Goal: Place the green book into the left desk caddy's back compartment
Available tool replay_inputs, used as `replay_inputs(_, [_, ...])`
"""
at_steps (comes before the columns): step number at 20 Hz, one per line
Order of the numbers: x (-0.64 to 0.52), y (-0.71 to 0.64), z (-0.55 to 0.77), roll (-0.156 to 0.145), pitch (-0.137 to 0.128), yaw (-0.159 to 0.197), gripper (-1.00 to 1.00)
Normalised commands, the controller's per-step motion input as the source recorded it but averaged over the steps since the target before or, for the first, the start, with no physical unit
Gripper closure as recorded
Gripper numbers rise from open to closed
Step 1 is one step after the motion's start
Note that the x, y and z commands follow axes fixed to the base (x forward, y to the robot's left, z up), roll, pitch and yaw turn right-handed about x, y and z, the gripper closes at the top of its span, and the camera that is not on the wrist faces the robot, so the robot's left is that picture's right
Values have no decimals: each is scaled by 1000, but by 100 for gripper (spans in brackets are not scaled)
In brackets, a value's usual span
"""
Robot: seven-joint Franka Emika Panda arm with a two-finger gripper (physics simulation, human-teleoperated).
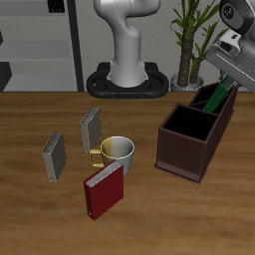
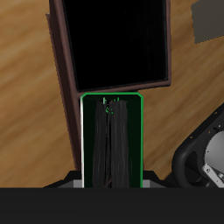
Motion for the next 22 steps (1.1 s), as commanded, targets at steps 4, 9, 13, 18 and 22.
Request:
replay_inputs(4, [-1,18,-166,6,37,-8,100])
replay_inputs(9, [1,105,-166,6,51,-5,100])
replay_inputs(13, [-37,116,-29,57,4,36,-100])
replay_inputs(18, [-14,-27,37,-5,0,4,-100])
replay_inputs(22, [11,31,7,9,9,7,-100])
